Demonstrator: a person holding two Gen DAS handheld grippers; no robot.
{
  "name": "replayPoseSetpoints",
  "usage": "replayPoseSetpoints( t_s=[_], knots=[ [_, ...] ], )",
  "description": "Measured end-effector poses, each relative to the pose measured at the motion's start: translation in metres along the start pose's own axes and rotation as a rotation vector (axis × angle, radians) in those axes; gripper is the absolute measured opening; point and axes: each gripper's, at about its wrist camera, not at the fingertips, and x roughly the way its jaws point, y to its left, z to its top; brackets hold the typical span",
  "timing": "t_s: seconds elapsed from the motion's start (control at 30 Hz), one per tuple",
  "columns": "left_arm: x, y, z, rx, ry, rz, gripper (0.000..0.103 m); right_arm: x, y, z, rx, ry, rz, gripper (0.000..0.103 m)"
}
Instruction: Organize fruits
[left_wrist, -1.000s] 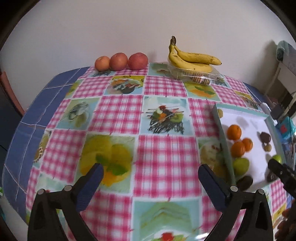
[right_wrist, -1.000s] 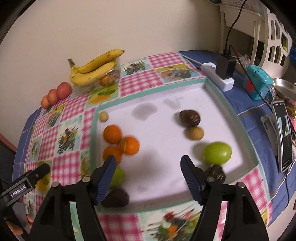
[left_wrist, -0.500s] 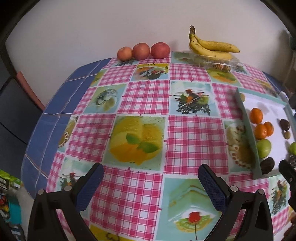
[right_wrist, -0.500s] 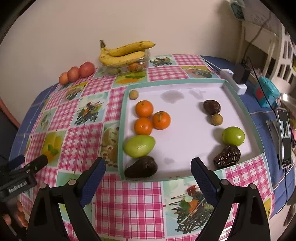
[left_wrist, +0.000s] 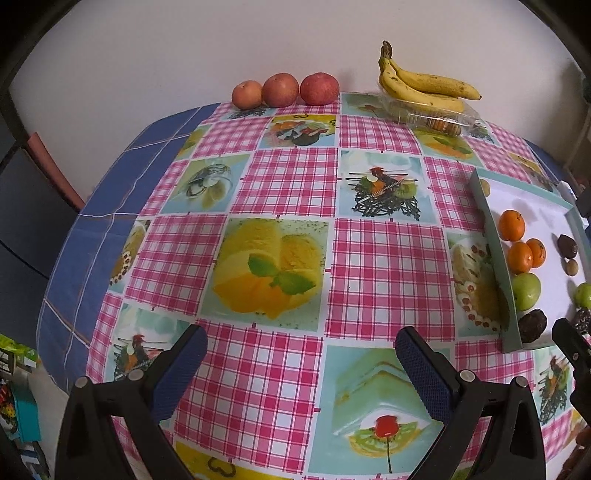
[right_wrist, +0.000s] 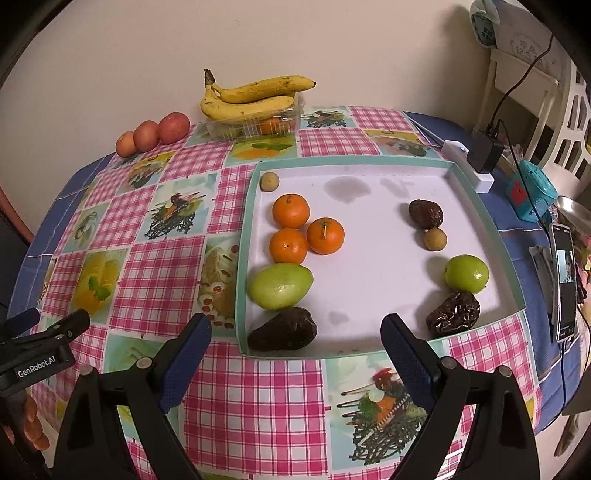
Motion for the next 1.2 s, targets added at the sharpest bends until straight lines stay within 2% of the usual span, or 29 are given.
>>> replayPoseSetpoints(
  t_s=[0.63,1.2],
  knots=[
    [0.0043,0.0057,-0.0022,-0.033,0.016,-0.051,0.103,0.0044,-0.0005,-0.001,0.003,0.033,-0.002,0.093],
    [0.0078,0.0051,-0.0022,-0.026,0.039,-0.043,0.103,0.0064,-0.0008,-0.0013,0.006,0.046,-0.002,0.093]
  ],
)
